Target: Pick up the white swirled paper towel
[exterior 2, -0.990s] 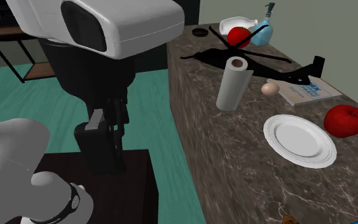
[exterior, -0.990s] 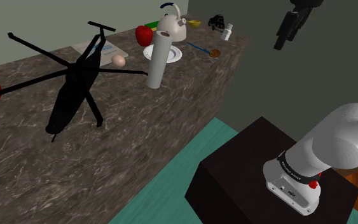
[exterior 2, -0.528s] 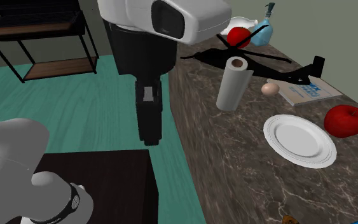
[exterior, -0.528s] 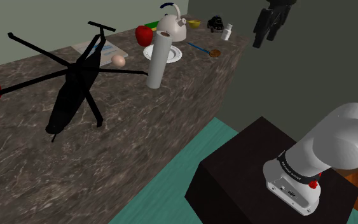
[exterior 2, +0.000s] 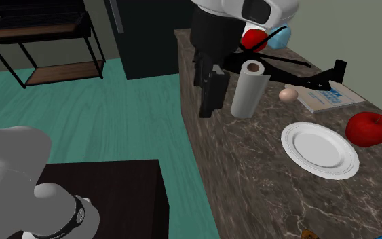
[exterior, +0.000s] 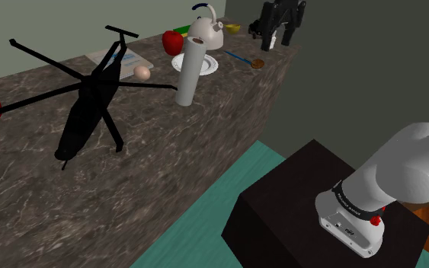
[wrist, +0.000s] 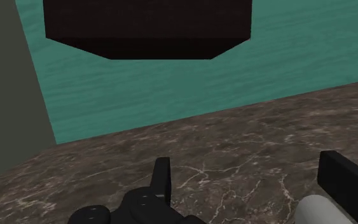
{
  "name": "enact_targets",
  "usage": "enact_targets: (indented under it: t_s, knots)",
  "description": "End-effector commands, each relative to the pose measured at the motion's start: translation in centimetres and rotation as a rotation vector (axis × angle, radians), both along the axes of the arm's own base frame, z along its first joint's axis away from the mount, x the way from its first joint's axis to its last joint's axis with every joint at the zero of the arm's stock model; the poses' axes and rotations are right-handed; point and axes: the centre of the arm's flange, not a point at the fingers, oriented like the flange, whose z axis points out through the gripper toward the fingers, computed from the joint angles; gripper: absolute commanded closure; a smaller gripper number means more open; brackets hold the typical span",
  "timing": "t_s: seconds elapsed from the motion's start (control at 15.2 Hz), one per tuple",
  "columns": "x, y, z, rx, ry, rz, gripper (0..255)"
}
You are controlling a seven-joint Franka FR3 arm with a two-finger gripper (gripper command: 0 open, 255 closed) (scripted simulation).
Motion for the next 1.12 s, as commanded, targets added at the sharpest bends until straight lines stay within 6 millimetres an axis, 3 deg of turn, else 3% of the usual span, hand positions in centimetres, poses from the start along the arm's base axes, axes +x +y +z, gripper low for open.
enact_targets:
  t_s: [0.0,0.99,1.06]
  knots:
    - [1.8,1.6,-0.1,0.018,0.013,-0.014,0]
    - [17.6,12.8,-1.1,0.142,0.110,-0.110,0]
    - [17.7,12.9,-1.1,0.143,0.110,-0.110,0]
